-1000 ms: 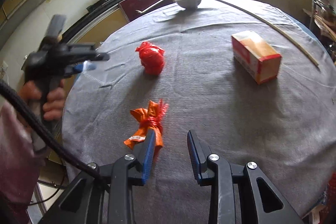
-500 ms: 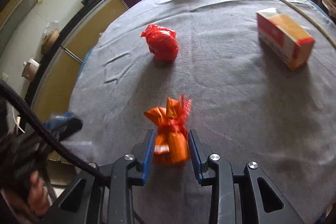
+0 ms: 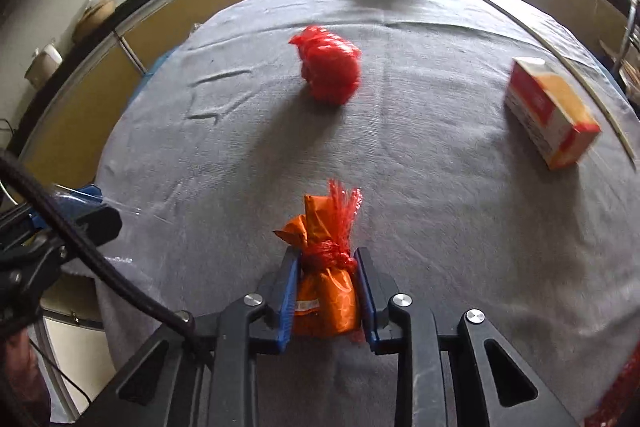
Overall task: Collect trash
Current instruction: 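Hold the clear tray and orange bundle raised above the table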
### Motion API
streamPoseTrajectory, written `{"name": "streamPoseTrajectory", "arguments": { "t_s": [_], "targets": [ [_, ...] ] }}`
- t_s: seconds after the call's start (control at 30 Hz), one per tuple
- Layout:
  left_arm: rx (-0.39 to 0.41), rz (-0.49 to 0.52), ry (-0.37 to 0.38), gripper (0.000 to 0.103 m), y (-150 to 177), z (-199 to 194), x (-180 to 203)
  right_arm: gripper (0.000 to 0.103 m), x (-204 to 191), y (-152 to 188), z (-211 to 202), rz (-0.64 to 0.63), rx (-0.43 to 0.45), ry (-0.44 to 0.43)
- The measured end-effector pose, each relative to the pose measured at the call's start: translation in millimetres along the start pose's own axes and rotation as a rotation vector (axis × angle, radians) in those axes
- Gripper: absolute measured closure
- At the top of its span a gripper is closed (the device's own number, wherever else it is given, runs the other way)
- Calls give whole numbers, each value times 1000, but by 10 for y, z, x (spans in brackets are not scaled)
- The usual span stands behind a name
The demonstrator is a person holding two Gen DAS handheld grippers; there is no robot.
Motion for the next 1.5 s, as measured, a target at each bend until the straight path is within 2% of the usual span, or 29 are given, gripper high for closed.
{"name": "streamPoseTrajectory", "arguments": {
  "t_s": [0.3, 0.6, 1.03, 1.5],
  "targets": [
    [55, 79, -20, 51, -5, -227, 282, 74, 339, 153, -589, 145, 91, -67],
    [150, 193, -90, 51, -8, -525, 578, 74, 441, 311, -1161, 168, 208, -78],
    [270, 296, -141, 50, -49, -897, 856, 74, 446, 364, -1616, 164, 310, -62],
    [325, 309, -161, 50, -16, -1142, 883, 74, 298, 392, -1859, 137, 362, -69]
  ]
}}
Point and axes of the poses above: each gripper's, at about its wrist camera, not at the fingertips, and z roughly the way its jaws point, x to its right, y to its underside, the point moved 8 cm from there along z, roughly the way its jaws point, and after that the axes turned 8 degrees about x, right-handed, at the moved point
